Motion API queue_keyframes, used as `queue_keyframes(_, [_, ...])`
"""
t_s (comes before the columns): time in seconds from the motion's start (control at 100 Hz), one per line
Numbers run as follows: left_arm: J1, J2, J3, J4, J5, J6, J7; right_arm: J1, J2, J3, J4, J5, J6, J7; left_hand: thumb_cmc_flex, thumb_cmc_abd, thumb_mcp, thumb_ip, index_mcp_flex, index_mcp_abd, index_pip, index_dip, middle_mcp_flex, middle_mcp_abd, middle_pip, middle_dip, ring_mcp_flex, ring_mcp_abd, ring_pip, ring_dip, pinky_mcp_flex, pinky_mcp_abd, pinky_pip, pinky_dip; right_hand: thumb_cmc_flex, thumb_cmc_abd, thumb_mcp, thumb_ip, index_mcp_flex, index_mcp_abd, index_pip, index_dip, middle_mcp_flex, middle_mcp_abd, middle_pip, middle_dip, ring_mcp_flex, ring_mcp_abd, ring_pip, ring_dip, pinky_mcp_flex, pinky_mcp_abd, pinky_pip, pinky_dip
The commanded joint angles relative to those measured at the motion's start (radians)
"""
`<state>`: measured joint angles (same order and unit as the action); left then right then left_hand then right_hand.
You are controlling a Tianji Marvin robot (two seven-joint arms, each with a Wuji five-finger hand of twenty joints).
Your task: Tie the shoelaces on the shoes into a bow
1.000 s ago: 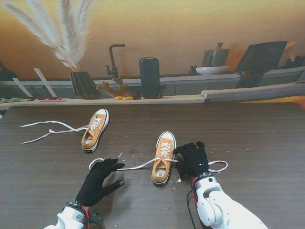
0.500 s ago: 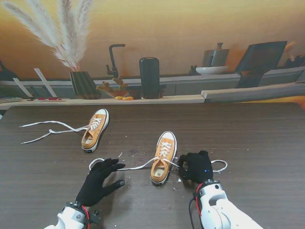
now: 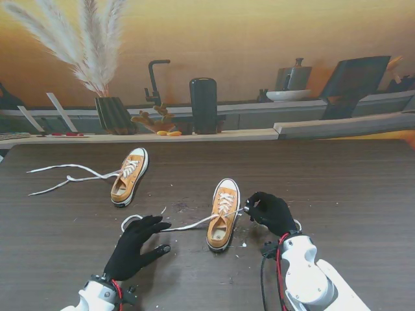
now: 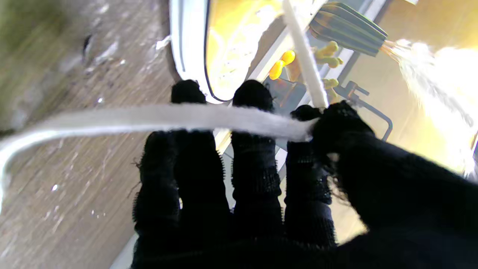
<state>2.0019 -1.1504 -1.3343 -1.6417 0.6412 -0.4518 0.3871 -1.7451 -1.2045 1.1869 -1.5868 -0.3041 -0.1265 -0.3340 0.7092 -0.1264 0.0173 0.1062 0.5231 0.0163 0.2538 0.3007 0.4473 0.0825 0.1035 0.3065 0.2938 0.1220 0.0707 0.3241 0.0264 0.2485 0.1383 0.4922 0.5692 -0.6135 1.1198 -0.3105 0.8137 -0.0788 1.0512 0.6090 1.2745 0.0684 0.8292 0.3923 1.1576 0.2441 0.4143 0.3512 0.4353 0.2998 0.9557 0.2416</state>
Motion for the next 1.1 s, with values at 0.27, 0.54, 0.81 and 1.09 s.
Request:
queue_keyframes(0.27, [0.003,-0.003,0.003,-0.004,0.006,-0.007,-0.005,-0.016,0.012,0.048,-0.084,0.230,0.036,0.171,0.022,0.025,0.016,0.001,0.032,-0.023,0.015,0.021,0.021,-0.008,0.008,-0.018,0.003,-0.015,0.001,-0.024,0.000,-0.064,-0.004,-0.016,0.062,0.075,-0.072,0.030,-0.058,-0.045,0.089,0.019,-0.050,-0.045,0.303,0.179,0.142,0.023,0.520,0.116,0.376,0.274,0.280,0.034])
queue_keyframes(0.54, [-0.016,0.000,0.029,-0.007,0.024,-0.005,0.001,-0.029,0.048,0.060,-0.133,0.206,0.063,0.305,0.023,0.022,0.016,0.002,0.035,-0.022,0.015,0.022,0.072,-0.003,0.026,-0.007,0.046,0.004,0.016,-0.018,0.021,-0.050,0.004,-0.014,-0.008,0.078,-0.128,0.039,-0.195,-0.061,-0.042,-0.115,-0.244,-0.035,0.137,0.162,0.152,-0.118,0.989,0.301,0.703,0.157,0.829,0.368])
queue_keyframes(0.81, [-0.064,0.010,0.114,-0.083,0.139,0.196,0.041,-0.040,0.075,0.072,-0.215,0.118,0.110,0.380,0.062,-0.091,0.052,0.035,0.044,0.004,0.014,0.022,0.150,-0.008,0.095,0.090,0.190,0.043,0.153,0.152,0.187,0.039,0.205,0.198,-0.070,0.043,-0.078,0.069,-0.196,-0.034,-0.133,-0.161,-0.284,-0.056,0.194,0.216,0.156,-0.231,1.161,0.379,0.748,-0.093,1.046,0.482])
queue_keyframes(1.09, [-0.154,0.033,0.279,-0.156,0.254,0.553,-0.067,-0.050,0.093,0.085,-0.271,0.075,0.141,0.444,0.041,-0.170,0.056,0.050,0.051,0.043,0.012,0.047,0.143,0.005,0.135,0.164,0.182,0.037,0.237,0.228,0.120,0.012,0.583,0.200,-0.069,0.050,-0.089,0.076,-0.192,-0.028,-0.154,-0.153,-0.313,-0.048,0.181,0.224,0.157,-0.215,1.116,0.354,0.742,-0.070,1.007,0.468])
